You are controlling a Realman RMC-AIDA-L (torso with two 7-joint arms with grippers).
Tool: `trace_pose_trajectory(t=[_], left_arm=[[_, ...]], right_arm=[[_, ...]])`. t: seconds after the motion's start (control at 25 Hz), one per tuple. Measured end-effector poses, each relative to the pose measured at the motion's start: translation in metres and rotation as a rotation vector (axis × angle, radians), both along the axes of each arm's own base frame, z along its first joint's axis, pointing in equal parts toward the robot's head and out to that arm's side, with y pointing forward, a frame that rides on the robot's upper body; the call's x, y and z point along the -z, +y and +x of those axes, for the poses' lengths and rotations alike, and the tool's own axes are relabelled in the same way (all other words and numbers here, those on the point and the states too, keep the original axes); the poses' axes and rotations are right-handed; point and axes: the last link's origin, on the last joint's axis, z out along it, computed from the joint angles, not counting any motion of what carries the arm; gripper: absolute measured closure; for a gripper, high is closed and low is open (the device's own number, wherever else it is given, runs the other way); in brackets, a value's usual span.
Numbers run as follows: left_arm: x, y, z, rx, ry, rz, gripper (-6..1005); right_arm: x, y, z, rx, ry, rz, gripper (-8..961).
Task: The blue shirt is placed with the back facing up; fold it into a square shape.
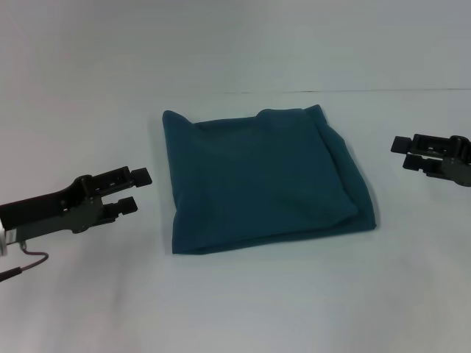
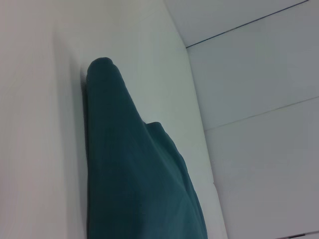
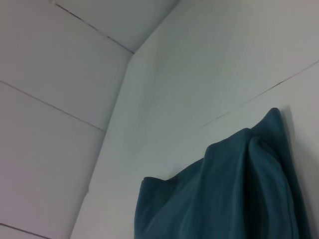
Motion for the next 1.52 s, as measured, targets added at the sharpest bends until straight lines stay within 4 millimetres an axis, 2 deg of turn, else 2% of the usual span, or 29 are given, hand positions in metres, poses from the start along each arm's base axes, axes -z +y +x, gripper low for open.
trace_pose_trajectory(t=[0.4,0.56,0.72,1.2,1.52], left_arm=[[0.012,-0.001,0.000,-0.077,0.000,-0.101,141],[0.036,-0.004,0.001,-0.160,-0.033,-0.118,142],[0.048,-0.007,-0.002,-0.196,-0.041,-0.130,142],[0.067,-0.012,-0.010,-0.278,-0.040,-0.130,145],[0.077,-0.011,-0.007,-0.288,-0.041,-0.134,146]], right_arm=[[-0.005,-0.001,0.004,0.022,0.003,-0.003,270],[-0.006,-0.001,0.004,0.032,0.009,-0.005,270],[-0.006,-0.001,0.004,0.037,0.012,-0.007,271],[-0.006,-0.001,0.004,0.044,0.018,-0.009,272],[-0.007,-0.001,0.004,0.047,0.020,-0.005,271]])
